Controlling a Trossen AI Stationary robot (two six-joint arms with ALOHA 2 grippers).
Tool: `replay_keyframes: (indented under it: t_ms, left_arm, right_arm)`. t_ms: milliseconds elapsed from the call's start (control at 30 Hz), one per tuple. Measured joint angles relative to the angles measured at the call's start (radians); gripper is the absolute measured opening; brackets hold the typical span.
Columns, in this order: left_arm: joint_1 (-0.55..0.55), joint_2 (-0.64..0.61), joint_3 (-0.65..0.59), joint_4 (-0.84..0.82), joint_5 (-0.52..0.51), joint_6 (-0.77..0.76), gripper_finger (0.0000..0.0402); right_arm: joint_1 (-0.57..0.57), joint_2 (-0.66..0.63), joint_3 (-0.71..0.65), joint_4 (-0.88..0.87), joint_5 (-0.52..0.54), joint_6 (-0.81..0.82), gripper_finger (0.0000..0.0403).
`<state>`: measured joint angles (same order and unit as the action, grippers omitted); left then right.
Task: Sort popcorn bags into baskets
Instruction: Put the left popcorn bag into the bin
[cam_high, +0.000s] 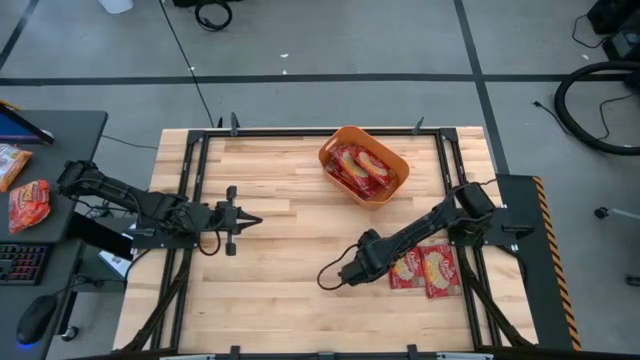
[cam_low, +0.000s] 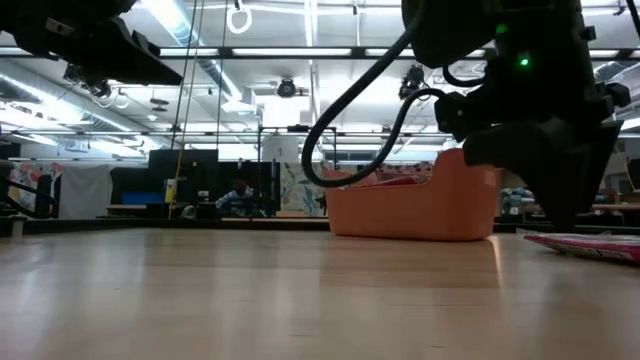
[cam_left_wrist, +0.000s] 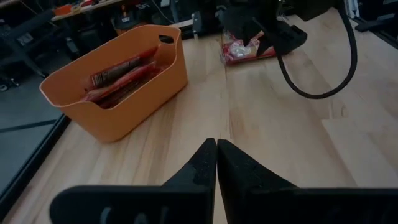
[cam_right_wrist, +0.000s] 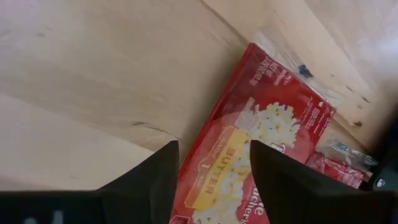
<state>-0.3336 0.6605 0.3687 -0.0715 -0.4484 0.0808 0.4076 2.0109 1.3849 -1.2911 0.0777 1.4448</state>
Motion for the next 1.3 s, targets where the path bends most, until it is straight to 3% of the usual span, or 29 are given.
replay_keyframes:
  t_ms: [533,867,1133,1300]
  left_arm:
    - [0.0,0.0,0.0,-0.01,0.0,-0.016,0.0018]
    - [0.0,0.0,0.0,-0.023,0.0,-0.017,0.0018]
    - [0.0,0.0,0.0,-0.023,0.0,-0.018,0.0018]
    - [0.001,0.0,0.0,-0.021,0.0,-0.017,0.0018]
  right_arm:
    - [-0.002,0.123,0.021,-0.025,0.033,-0.015,0.0196]
    - [0.009,0.129,0.011,-0.076,-0.035,-0.056,0.0109]
    - [0.011,0.127,0.013,-0.058,-0.05,-0.105,0.0012]
    - [0.012,0.127,0.108,-0.06,0.002,-0.16,0.0012]
